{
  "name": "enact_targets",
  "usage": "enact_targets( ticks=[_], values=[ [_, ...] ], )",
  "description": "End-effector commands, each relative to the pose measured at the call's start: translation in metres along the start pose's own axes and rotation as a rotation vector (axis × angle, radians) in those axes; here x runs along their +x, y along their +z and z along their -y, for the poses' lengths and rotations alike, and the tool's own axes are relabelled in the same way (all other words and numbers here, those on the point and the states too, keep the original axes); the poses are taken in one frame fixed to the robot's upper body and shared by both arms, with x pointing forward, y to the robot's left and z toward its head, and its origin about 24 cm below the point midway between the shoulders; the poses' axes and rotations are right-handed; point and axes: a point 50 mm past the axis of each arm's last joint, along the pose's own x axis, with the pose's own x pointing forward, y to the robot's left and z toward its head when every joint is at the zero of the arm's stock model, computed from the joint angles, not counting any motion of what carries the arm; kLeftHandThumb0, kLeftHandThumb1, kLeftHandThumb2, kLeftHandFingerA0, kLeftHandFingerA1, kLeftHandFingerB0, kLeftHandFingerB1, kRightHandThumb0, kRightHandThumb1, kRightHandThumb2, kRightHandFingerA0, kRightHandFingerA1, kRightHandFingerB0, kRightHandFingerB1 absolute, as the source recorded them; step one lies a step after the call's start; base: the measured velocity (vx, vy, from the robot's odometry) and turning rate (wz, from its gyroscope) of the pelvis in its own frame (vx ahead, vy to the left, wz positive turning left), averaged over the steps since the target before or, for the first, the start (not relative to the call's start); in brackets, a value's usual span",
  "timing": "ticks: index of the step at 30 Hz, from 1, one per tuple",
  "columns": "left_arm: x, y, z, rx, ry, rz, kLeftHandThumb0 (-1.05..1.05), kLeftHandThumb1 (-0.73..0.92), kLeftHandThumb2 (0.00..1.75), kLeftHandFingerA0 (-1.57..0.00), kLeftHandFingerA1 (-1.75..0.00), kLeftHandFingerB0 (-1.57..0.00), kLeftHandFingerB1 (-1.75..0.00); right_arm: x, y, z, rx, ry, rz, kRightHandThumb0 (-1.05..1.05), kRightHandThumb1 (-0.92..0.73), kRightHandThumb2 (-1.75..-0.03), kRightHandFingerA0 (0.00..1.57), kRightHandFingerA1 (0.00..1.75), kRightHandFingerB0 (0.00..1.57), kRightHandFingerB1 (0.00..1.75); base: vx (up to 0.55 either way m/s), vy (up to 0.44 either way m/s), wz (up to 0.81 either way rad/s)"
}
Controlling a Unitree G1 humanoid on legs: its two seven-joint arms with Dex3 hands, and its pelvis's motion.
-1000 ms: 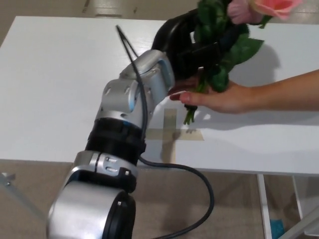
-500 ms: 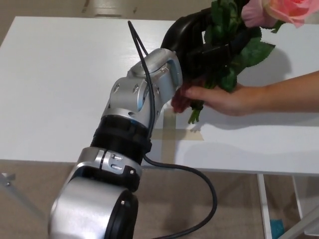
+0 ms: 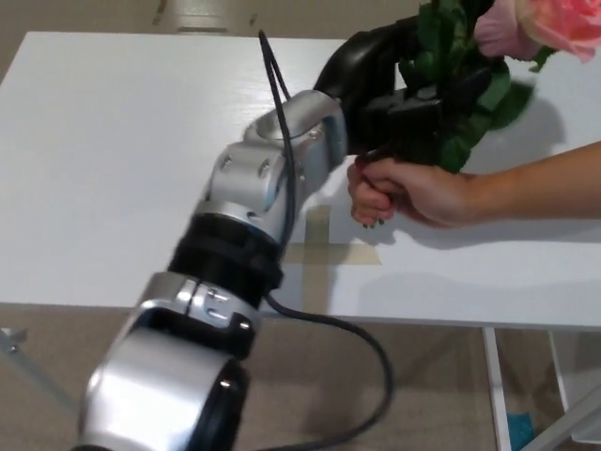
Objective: Use the left hand to pick up the rose and passes it to a human.
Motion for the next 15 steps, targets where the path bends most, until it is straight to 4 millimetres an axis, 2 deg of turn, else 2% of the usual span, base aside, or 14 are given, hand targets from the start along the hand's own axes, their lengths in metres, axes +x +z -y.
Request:
enact_targets(
  ticks=[1,5,9,15],
  values=[
    [-0.011,-0.001,-0.017,0.251,-0.161,-0.128,-0.87,0.43,0.62,0.00,0.00,0.00,-0.11,-0.003,-0.019,-0.006,0.008,0.018,-0.054,-0.32,-0.67,-0.60,0.67,0.43,0.55,0.39,0.00,0.000,0.00],
    [-0.018,0.004,-0.029,0.302,-0.179,-0.158,-0.83,0.48,0.58,0.00,0.00,0.00,-0.07,-0.003,-0.018,-0.004,0.011,0.016,-0.050,-0.32,-0.67,-0.60,0.68,0.43,0.56,0.39,0.00,0.000,0.00],
    [-0.029,0.002,-0.041,0.356,-0.195,-0.192,-0.80,0.48,0.58,0.00,0.00,0.00,-0.01,-0.004,-0.025,-0.005,0.008,0.018,-0.068,-0.33,-0.67,-0.60,0.68,0.43,0.55,0.39,0.00,0.000,0.00],
    [-0.043,0.021,-0.057,0.445,-0.180,-0.207,-0.80,0.50,0.56,0.00,0.00,0.00,-0.01,-0.004,-0.025,-0.004,-0.008,0.018,-0.067,-0.33,-0.67,-0.61,0.67,0.43,0.53,0.39,0.00,0.000,0.00]
  ],
)
